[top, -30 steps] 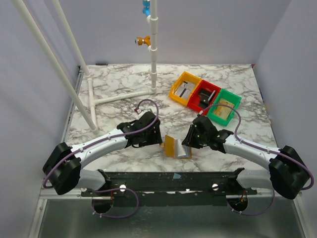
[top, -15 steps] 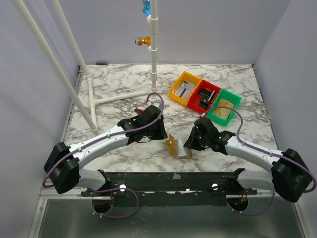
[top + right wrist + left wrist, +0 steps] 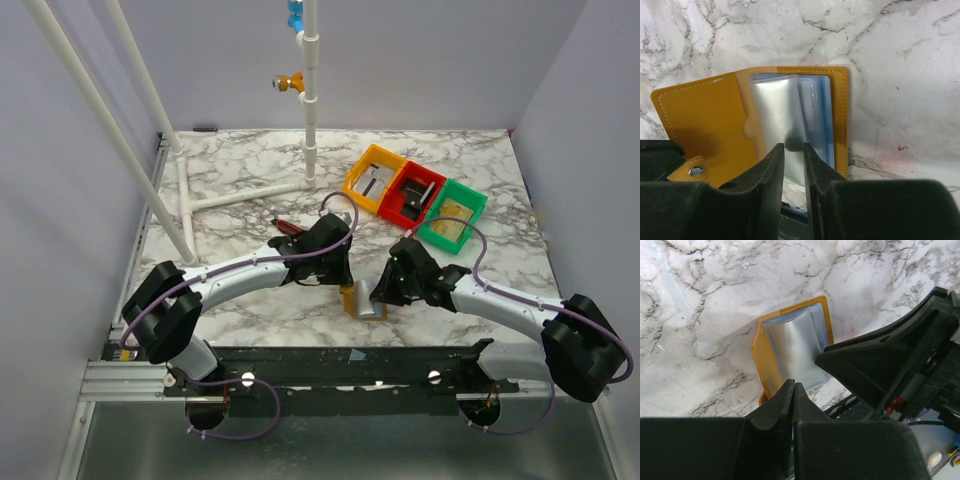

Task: Take the credit cards out of the card holder
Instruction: Remove the credit card from the card holder.

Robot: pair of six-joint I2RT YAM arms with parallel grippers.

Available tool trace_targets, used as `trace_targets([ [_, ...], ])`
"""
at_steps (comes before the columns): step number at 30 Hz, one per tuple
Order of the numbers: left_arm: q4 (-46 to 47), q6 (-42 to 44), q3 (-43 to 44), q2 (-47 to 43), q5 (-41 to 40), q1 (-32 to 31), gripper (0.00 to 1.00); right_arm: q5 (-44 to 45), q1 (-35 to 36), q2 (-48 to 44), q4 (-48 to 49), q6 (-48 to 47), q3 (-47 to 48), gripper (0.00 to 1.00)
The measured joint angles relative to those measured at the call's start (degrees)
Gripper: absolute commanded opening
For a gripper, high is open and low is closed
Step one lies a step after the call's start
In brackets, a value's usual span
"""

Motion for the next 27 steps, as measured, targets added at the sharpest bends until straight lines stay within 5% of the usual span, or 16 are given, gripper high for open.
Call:
trace_targets([
  [27, -3.4, -0.5, -4.8, -1.5, -6.9, 0.0, 0.00, -5.9, 3.8, 13.0, 10.1, 1.5, 5.8, 0.24],
])
